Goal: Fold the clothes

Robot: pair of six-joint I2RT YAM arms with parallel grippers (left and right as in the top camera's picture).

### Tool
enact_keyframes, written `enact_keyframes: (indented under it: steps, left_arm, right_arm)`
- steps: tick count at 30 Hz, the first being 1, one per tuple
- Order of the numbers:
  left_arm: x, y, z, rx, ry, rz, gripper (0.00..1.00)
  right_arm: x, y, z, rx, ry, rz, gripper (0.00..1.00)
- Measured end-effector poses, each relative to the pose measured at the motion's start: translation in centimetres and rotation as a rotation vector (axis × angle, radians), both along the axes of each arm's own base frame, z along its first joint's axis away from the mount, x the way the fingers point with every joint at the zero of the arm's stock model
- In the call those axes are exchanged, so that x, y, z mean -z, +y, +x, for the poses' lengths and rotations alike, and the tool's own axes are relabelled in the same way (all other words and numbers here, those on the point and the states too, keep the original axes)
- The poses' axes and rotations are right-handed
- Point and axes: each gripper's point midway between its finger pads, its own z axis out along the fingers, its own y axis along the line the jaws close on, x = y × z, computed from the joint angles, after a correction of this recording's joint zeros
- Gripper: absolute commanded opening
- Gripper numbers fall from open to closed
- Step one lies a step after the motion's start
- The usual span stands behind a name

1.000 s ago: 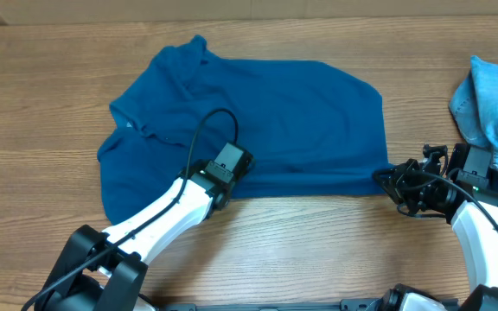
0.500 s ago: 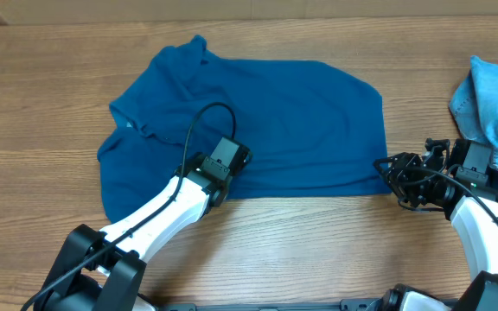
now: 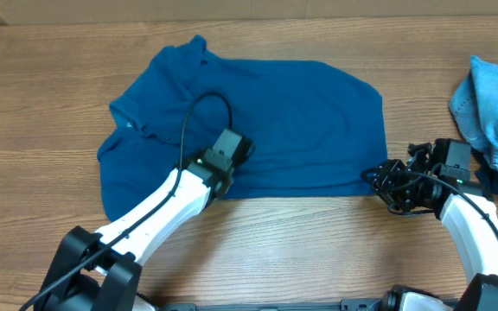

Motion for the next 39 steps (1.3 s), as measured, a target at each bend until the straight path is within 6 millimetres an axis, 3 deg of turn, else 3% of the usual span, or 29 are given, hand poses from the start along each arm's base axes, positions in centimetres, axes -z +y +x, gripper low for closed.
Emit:
enact_keyframes:
  steps: [6, 12, 16, 22, 27, 32, 34, 35, 39]
  left_arm:
    - [-4.4, -2.6, 1.8, -0.031, -0.025, -0.126, 0.62]
    - [-10.0, -4.2, 3.0, -0.073, -0.058, -0.228, 0.66]
    - [-14.0, -5.1, 3.8, -0.113, -0.091, -0.330, 0.63]
    - [-17.7, -5.6, 4.0, -0.123, -0.117, -0.398, 0.62]
    - [-18.6, -5.8, 4.0, -0.119, -0.124, -0.416, 0.60]
    - [-18.3, -5.6, 3.6, -0.120, -0.103, -0.406, 0.61]
    - [-18.3, -5.6, 3.5, -0.121, -0.101, -0.405, 0.61]
    - [-18.3, -5.6, 3.5, -0.121, -0.101, -0.405, 0.61]
    - [-18.2, -5.5, 3.3, -0.121, -0.091, -0.400, 0.63]
  right_arm:
    - [1.9, -0.6, -0.4, 0.023, 0.075, -0.033, 0.41]
    - [3.3, -1.0, 0.7, 0.031, 0.072, -0.039, 0.29]
    - [3.2, -1.1, 1.4, 0.030, 0.044, -0.041, 0.22]
    - [2.3, -1.3, 3.4, 0.026, -0.054, -0.045, 0.16]
    - [0.0, -0.7, 6.3, 0.005, -0.214, 0.003, 0.12]
    - [-1.0, -0.4, 7.2, 0.006, -0.264, 0.034, 0.13]
    - [-1.1, -0.4, 7.3, 0.004, -0.271, 0.039, 0.21]
    - [-1.1, -0.3, 7.2, 0.004, -0.266, 0.045, 0.31]
    - [-0.3, 0.4, 5.7, 0.000, -0.183, 0.083, 0.44]
